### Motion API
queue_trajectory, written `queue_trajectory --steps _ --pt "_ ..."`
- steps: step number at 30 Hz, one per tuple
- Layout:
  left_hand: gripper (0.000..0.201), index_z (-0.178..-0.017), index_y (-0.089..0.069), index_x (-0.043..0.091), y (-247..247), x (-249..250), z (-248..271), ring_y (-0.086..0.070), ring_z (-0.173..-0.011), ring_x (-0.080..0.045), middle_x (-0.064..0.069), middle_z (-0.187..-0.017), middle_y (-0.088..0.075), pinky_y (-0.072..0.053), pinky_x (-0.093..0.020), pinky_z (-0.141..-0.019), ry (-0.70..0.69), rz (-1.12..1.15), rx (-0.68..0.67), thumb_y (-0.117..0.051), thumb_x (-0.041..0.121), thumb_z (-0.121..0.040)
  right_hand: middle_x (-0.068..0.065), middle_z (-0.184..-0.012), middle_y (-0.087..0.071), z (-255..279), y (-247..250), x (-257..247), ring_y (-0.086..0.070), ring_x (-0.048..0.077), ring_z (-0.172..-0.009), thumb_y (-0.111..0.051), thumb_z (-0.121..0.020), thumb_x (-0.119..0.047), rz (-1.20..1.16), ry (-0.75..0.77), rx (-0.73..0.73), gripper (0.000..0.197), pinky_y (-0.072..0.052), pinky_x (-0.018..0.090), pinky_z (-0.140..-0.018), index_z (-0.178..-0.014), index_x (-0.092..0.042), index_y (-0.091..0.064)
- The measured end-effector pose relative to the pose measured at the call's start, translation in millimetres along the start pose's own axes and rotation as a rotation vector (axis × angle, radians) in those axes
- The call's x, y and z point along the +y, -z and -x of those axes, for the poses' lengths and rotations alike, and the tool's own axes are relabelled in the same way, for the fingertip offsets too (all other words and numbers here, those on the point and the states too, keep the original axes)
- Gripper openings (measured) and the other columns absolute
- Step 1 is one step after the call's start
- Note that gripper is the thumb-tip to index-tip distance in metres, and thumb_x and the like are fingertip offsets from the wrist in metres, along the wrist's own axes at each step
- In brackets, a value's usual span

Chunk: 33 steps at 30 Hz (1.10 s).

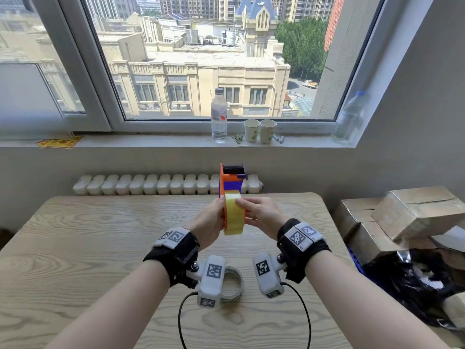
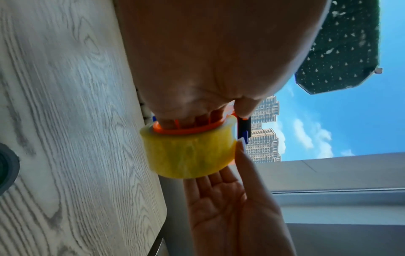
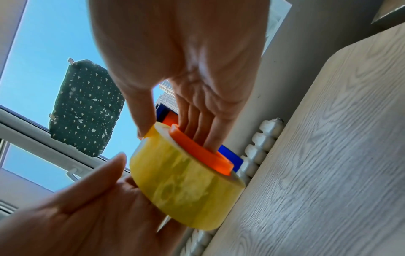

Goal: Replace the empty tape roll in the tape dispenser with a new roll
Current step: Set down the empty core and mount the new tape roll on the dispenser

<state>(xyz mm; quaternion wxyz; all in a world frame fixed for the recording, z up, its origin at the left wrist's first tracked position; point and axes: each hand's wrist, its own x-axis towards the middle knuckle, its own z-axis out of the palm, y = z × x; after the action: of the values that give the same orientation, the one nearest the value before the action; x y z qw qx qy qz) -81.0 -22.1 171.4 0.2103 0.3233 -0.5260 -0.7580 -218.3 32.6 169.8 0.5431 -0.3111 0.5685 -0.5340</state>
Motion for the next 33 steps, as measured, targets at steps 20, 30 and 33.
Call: queue_trajectory --steps 20,30,33 --pt "0.032 -0.124 -0.043 0.003 6.0 -9.7 -1.8 -0.056 -0.097 -0.019 -0.015 -0.114 -0.054 -0.051 -0.021 -0.076 -0.047 -0.08 -0.026 -0.028 0.016 -0.1 0.016 -0.113 -0.067 5.5 5.0 0.9 -0.066 0.027 -0.1 -0.057 -0.089 -0.015 -0.023 -0.036 -0.089 0.033 -0.053 0.034 -0.09 -0.119 -0.002 -0.06" --pt "0.034 -0.125 -0.044 0.0 7.8 -12.5 3.3 -0.054 -0.105 -0.026 -0.02 -0.12 -0.054 -0.046 -0.034 -0.087 -0.008 -0.135 -0.065 -0.032 0.019 -0.099 0.021 -0.1 -0.068 -4.7 -3.3 5.3 -0.068 0.032 -0.083 -0.063 -0.085 -0.039 0.035 -0.076 0.169 0.049 -0.058 0.045 -0.079 -0.105 0.005 -0.064" --pt "0.037 -0.127 -0.043 0.001 7.2 -15.1 2.3 -0.053 -0.109 -0.029 -0.022 -0.122 -0.053 -0.044 -0.04 -0.096 0.001 -0.115 -0.049 -0.031 0.021 -0.099 0.02 -0.096 -0.067 -3.9 -5.1 4.7 -0.067 0.029 -0.078 -0.063 -0.085 -0.039 0.033 -0.083 0.187 0.046 -0.059 0.041 -0.074 -0.101 0.005 -0.065"
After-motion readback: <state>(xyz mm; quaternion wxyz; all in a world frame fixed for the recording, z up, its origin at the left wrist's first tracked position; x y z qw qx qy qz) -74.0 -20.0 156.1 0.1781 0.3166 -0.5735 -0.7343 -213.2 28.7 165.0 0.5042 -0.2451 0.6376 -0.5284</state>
